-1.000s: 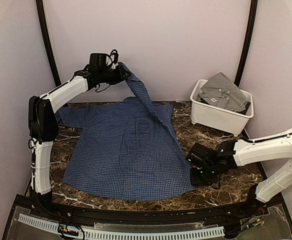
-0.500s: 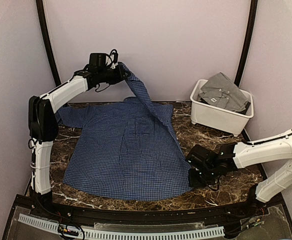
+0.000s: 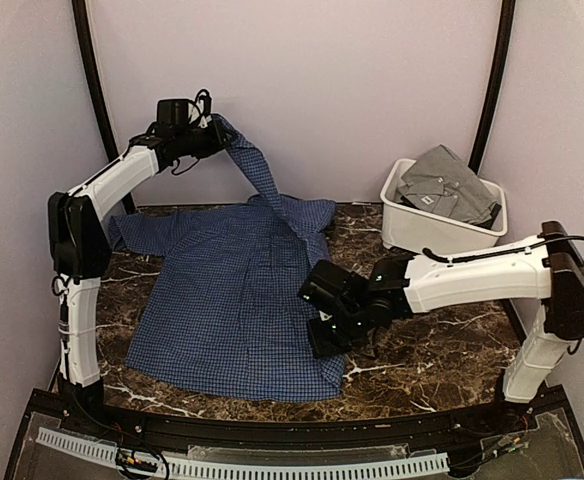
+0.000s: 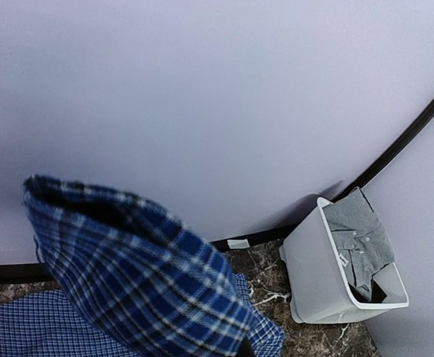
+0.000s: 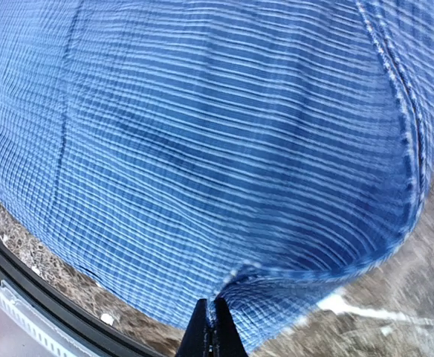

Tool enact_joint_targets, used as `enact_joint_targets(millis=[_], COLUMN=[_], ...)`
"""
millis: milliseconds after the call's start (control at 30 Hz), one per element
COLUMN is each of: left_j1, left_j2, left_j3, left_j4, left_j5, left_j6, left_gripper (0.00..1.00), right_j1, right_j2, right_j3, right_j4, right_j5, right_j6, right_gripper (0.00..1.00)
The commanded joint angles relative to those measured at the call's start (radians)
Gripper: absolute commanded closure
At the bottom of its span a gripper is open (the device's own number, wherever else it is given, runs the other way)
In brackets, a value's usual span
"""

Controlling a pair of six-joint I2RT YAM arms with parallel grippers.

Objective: Fold and stack the long sleeve shirts
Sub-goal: Fold the flattened shirt at the center of the board.

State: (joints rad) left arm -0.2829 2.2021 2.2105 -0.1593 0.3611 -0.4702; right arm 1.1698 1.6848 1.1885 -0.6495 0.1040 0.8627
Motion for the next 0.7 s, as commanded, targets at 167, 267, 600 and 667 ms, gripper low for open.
enact_joint_targets(millis=[167,267,600,667], left_j1=[0.091,0.104,0.113,0.114], left_j2=[-0.008,-0.008,0.011,0.009], left_j3=[-0.036,-0.068,-0.072,-0.072], left_j4=[-0.013,-0.005,0.023,0.024], left_j5=[0.016,0.018,0.038,0.037], left_j6=[0.081,0.089,0.079,0.079], left_gripper=[0.98,0.98,0.97,0.97], right_j1=[0.019,0.019,0.010,0.010], right_j2=[0.234,0.259,0.322,0.331], right_j3=[0.192,0.212,0.307,0.314], right_j4=[0.136,0.160,0.138,0.142], right_j5=[-0.216,-0.255,-0.303,-0.313], right_j6=[-0.180,-0.190,-0.236,-0.240], right_gripper=[1.00,1.00,1.00,1.00])
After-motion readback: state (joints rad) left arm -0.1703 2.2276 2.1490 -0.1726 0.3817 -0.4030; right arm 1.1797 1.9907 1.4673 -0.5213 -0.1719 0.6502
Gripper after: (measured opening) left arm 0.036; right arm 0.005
